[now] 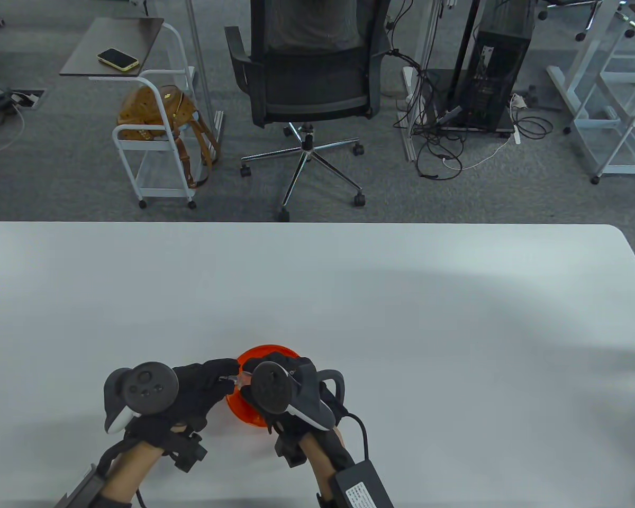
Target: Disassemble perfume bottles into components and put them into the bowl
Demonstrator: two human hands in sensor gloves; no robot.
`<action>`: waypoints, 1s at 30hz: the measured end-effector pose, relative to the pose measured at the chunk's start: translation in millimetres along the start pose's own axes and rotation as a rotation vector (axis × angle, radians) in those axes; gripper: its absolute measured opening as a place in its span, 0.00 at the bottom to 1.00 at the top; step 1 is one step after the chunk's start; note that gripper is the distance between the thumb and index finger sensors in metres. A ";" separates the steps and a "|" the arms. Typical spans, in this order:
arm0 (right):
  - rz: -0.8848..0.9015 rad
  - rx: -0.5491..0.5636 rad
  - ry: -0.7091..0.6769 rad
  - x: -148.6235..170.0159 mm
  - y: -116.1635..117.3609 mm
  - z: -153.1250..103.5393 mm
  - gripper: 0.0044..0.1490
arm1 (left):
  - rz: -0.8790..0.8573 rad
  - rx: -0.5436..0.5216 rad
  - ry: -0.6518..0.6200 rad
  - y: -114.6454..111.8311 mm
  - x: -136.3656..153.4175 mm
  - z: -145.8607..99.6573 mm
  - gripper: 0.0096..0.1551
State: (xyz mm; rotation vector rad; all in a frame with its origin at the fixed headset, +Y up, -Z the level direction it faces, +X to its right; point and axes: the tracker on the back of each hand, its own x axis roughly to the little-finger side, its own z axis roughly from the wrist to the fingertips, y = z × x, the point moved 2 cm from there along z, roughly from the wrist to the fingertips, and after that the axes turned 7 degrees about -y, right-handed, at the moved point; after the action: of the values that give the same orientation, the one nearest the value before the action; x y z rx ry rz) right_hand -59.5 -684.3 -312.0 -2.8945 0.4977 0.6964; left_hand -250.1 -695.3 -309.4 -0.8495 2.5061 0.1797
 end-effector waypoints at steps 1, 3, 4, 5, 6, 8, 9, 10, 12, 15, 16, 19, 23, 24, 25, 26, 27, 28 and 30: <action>0.003 -0.002 0.000 -0.2 0.3 0.1 0.35 | 0.005 -0.015 0.000 -0.2 0.5 -0.7 0.30; -0.015 0.000 0.002 -0.4 1.7 0.4 0.35 | -0.004 -0.008 -0.006 -1.3 0.7 -0.6 0.30; -0.021 -0.002 0.005 -0.1 2.3 0.4 0.35 | -0.018 0.015 -0.015 -1.8 0.1 0.6 0.30; -0.021 -0.003 0.006 0.3 2.5 0.4 0.35 | -0.035 0.047 -0.017 -2.6 -0.5 1.6 0.30; -0.012 0.002 0.009 1.0 1.8 0.3 0.35 | -0.035 0.054 -0.014 -2.5 -1.1 1.4 0.30; 0.008 0.005 0.009 0.4 0.5 0.3 0.35 | -0.017 0.038 -0.021 -1.8 -2.5 0.8 0.28; 0.002 0.005 0.005 -0.2 0.0 0.1 0.35 | -0.013 0.035 -0.019 -1.9 -2.8 0.5 0.28; -0.005 0.001 -0.002 -0.7 -0.1 -0.1 0.35 | 0.008 0.025 -0.008 -2.0 -2.8 0.0 0.29; -0.003 -0.001 -0.001 -0.8 0.1 0.0 0.35 | 0.023 0.003 -0.004 -1.5 -1.3 -0.6 0.30; -0.021 0.004 0.004 -0.2 -0.3 -0.3 0.35 | -0.036 0.032 -0.017 -1.7 -1.1 1.0 0.31; -0.020 0.004 0.005 0.0 -0.3 -0.3 0.35 | -0.048 0.039 -0.021 -1.7 -1.5 1.6 0.31; -0.006 0.007 0.004 -0.7 -1.9 -0.7 0.35 | -0.044 0.036 -0.019 -1.3 -0.7 2.0 0.27; 0.001 -0.001 -0.004 -2.5 0.0 -0.3 0.35 | -0.004 -0.022 -0.002 0.8 0.8 -1.5 0.29; -0.014 0.002 -0.004 -2.6 0.7 -0.2 0.35 | -0.018 -0.010 0.000 0.7 0.8 -1.2 0.30; -0.028 0.002 -0.002 -2.4 0.9 -0.2 0.35 | -0.045 0.023 -0.006 0.0 0.3 0.3 0.30; -0.027 0.002 -0.002 -2.3 0.9 -0.1 0.35 | -0.064 0.050 -0.011 -1.2 -0.2 1.8 0.31; -0.018 0.007 0.001 -1.5 -0.3 -0.3 0.35 | -0.061 0.058 -0.005 -1.5 -0.1 1.8 0.31; -0.001 0.012 0.003 -1.0 -1.3 -0.3 0.35 | -0.052 0.047 -0.014 -1.1 -0.4 1.7 0.29; 0.002 0.011 0.001 -0.9 -2.2 -0.4 0.35 | -0.049 0.031 -0.007 -0.2 -0.6 1.1 0.27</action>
State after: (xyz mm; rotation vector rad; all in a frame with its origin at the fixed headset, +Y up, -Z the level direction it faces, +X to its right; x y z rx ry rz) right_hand -59.3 -682.2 -311.2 -2.8849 0.5032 0.6908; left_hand -249.1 -694.8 -310.1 -0.8956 2.4726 0.1262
